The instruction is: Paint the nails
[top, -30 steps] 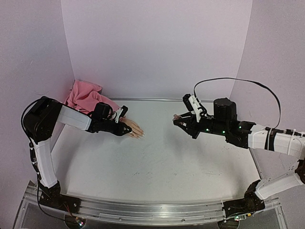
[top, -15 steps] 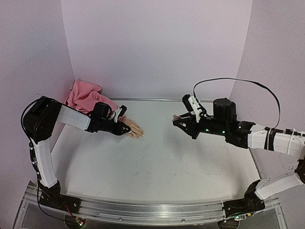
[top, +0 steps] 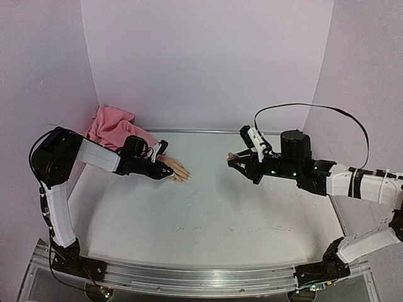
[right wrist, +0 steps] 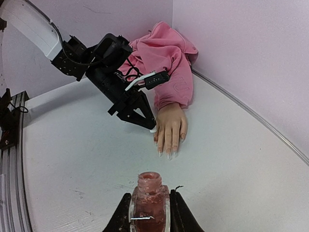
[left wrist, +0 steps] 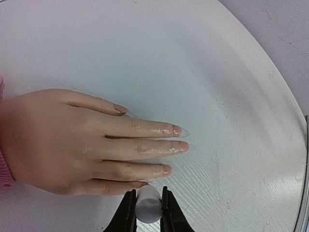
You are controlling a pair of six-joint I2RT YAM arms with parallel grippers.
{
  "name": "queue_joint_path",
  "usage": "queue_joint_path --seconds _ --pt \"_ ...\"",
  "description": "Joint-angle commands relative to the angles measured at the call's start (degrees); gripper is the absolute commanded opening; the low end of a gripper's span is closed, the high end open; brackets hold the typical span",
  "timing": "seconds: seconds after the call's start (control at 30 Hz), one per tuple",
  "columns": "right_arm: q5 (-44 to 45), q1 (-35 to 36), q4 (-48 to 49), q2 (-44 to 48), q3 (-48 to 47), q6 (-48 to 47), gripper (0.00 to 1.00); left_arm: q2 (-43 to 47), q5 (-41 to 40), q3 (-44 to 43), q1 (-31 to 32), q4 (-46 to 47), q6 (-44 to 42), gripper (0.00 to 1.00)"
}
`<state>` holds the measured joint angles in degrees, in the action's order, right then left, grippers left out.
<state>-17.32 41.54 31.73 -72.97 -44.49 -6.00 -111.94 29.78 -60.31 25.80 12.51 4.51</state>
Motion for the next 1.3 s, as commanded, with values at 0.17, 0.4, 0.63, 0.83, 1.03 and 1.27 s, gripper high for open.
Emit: queue_joint_path --seconds 0.17,0.4,0.63,0.83,1.03,1.27 --pt "-1.1 0.0 3.3 -0.2 -1.7 0.2 0.0 -0.7 0.8 -1.4 -0.2 2.3 0.3 0.0" --pt "-1.3 0.0 3.3 -0.5 -2.0 0.2 0.0 -1.2 1.2 -1.9 -0.2 2.2 0.4 0.0" --pt "-1.6 0.0 3.3 -0.9 -2.1 0.2 0.0 -0.9 1.8 -1.6 -0.2 2.3 0.3 0.0" --pt "-1.7 0.0 3.3 -1.2 -2.1 0.2 0.0 -1.0 2.3 -1.9 -0.2 2.3 0.1 0.0" --pt "-1.7 0.0 3.3 -1.3 -2.1 0.3 0.0 -0.8 3.1 -2.0 -0.2 2.3 -0.2 0.0" --pt "-1.7 0.0 3.3 -1.4 -1.9 0.3 0.0 0.1 3.5 -1.3 -0.2 2.4 -0.7 0.0"
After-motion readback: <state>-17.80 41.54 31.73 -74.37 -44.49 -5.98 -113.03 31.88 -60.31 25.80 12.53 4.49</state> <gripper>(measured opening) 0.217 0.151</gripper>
